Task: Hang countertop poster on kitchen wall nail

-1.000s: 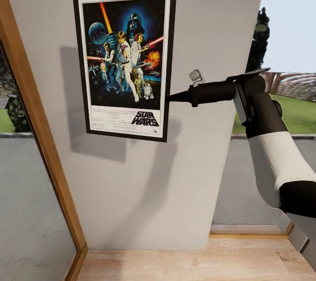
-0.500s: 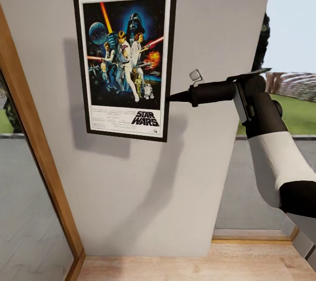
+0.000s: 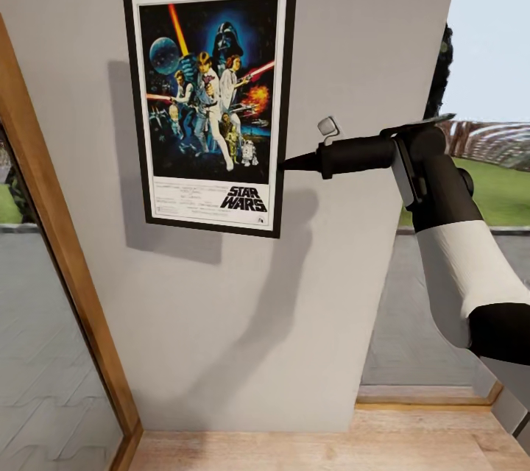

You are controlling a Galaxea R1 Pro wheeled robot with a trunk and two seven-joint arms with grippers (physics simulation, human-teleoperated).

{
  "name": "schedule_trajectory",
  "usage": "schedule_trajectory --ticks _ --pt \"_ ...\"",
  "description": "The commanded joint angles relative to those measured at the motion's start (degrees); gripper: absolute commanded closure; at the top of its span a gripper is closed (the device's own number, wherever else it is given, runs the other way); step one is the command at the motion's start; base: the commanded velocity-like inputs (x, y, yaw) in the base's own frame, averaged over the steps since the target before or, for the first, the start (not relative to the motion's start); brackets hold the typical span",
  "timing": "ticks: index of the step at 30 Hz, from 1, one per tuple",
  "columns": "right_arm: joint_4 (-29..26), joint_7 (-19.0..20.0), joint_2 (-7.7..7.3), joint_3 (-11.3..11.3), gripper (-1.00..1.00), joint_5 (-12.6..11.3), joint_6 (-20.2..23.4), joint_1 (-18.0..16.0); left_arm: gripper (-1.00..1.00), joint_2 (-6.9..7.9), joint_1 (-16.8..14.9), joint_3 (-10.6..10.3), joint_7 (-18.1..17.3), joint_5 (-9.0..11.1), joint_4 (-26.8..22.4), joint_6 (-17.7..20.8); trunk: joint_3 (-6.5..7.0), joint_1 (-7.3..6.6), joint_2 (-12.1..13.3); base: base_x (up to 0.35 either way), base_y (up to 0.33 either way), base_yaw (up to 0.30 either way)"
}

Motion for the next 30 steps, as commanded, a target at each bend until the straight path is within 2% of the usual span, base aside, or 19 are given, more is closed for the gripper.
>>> schedule_trajectory --ticks 1,21,30 --pt "0.0 0.3 -0.04 0.1 1.0 0.0 0.8 0.0 -1.0 0.0 0.0 0.2 -0.4 0.3 0.0 0.1 -0.01 0.03 0.0 0.113 0.0 0.0" --pt "0.0 0.3 -0.05 0.1 1.0 0.0 0.8 0.0 -1.0 0.05 0.0 0.2 -0.4 0.3 0.0 0.1 -0.01 0.03 0.0 0.122 0.0 0.0" --pt "0.0 0.3 -0.05 0.1 1.0 0.0 0.8 0.0 -1.0 0.05 0.0 0.2 -0.4 0.3 0.0 0.1 -0.01 0.03 0.0 0.04 0.0 0.0"
